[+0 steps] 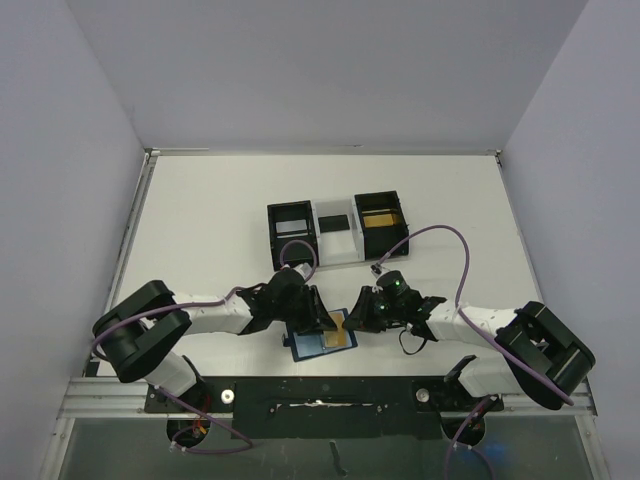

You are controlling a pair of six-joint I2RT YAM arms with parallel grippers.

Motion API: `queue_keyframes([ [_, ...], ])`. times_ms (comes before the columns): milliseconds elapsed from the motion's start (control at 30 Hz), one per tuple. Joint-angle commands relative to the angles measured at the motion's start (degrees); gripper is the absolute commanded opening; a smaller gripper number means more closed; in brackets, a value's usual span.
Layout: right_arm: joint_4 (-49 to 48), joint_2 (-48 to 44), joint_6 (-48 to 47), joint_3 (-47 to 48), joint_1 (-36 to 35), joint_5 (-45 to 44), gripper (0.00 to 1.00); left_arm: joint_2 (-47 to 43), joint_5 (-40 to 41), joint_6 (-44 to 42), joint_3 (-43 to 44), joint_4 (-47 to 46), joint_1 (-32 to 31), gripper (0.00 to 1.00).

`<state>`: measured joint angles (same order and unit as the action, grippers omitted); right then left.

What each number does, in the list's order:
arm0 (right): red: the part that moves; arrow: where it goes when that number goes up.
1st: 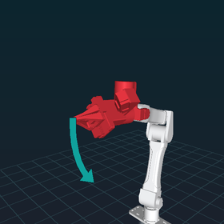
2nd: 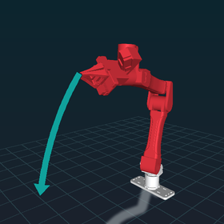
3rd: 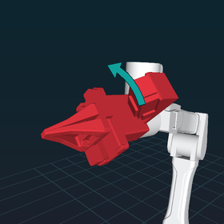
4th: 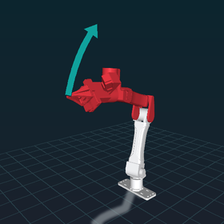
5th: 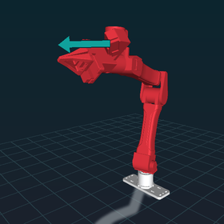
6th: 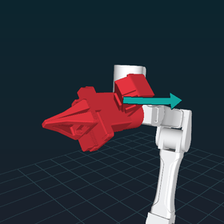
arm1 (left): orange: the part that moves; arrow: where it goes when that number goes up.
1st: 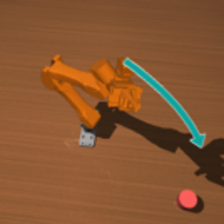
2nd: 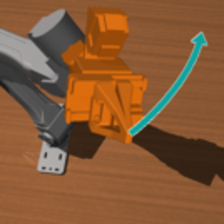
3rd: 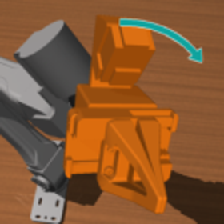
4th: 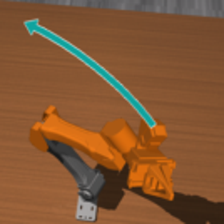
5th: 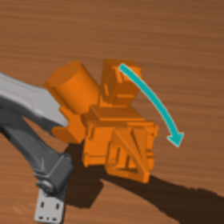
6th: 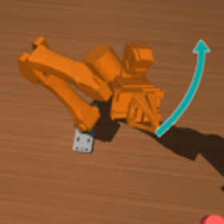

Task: Take the credit cards out of the card holder

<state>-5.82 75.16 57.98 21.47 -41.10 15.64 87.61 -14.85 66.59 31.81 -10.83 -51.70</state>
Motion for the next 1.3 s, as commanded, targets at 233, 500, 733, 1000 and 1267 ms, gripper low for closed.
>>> queue_keyframes([
  [233,4.0,2.1,-0.1,-0.8,-0.8,-2.9,0.16,-3.2,-3.2,2.0,-2.2,-7.4,1.0,0.25],
  [500,3.9,2.3,0.2,-0.6,-0.7,-2.5,0.16,-5.9,-2.4,3.0,-4.2,-7.0,1.1,0.18],
  [733,4.2,3.0,-0.1,-0.1,-0.7,-2.5,0.16,-7.2,-2.8,3.0,-4.7,-6.7,1.4,0.16],
  [1000,4.4,3.2,-0.2,-0.1,-0.7,-2.5,0.17,-7.3,-3.5,2.9,-4.8,-5.5,1.9,0.1],
  [1267,4.6,3.6,-0.4,0.2,-0.8,-2.6,0.17,-8.5,-3.9,2.4,-5.6,-3.3,2.7,0.1],
])
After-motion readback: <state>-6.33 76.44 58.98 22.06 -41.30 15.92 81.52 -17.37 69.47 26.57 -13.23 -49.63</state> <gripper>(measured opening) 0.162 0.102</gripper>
